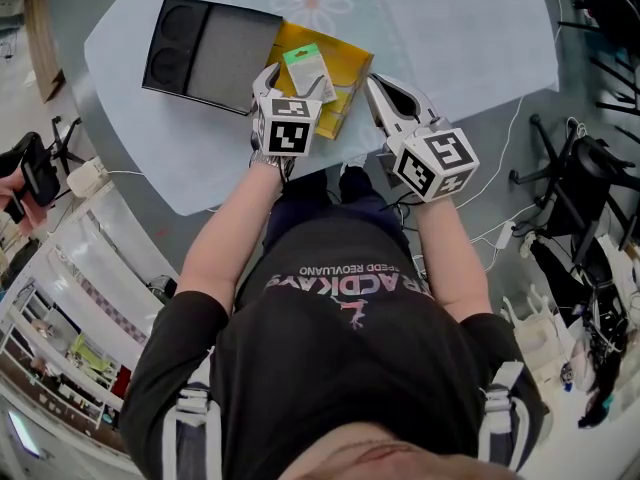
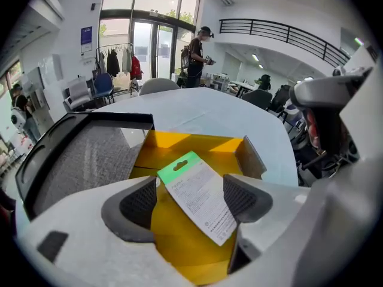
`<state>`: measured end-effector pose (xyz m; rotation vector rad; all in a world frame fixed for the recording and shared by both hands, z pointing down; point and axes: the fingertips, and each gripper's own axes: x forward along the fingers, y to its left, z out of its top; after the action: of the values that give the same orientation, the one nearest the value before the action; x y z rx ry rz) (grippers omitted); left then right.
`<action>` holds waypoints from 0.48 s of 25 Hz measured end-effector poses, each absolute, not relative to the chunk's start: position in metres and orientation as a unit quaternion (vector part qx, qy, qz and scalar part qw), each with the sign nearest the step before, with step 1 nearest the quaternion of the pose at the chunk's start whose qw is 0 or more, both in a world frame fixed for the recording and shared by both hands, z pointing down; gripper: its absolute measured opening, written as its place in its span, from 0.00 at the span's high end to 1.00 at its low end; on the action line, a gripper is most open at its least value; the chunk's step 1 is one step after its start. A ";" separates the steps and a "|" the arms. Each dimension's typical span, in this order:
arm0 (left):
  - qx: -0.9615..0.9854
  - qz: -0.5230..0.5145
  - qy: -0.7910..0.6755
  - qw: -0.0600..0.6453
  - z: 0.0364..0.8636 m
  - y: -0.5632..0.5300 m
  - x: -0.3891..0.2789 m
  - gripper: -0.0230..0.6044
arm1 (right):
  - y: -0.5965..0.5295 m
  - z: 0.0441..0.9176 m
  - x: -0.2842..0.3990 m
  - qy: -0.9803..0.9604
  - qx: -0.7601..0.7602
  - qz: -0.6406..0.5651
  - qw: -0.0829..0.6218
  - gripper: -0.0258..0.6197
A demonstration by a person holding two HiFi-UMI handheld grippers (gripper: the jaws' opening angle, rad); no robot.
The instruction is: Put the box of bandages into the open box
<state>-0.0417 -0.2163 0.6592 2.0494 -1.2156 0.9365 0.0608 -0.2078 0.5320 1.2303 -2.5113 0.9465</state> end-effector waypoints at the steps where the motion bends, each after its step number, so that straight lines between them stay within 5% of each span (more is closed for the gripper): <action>1: 0.767 0.349 -0.456 0.288 0.659 -0.215 -0.042 0.41 | -0.207 0.531 0.061 -0.847 0.415 0.319 0.094 0.94; 12: 0.772 0.317 -0.474 0.280 0.625 -0.199 -0.043 0.42 | -0.193 0.506 0.062 -0.862 0.402 0.300 0.081 0.94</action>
<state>-0.0429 -0.1991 0.6253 2.0691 -1.2716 0.8505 0.0620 -0.1928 0.5057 1.2003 -2.5751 0.8956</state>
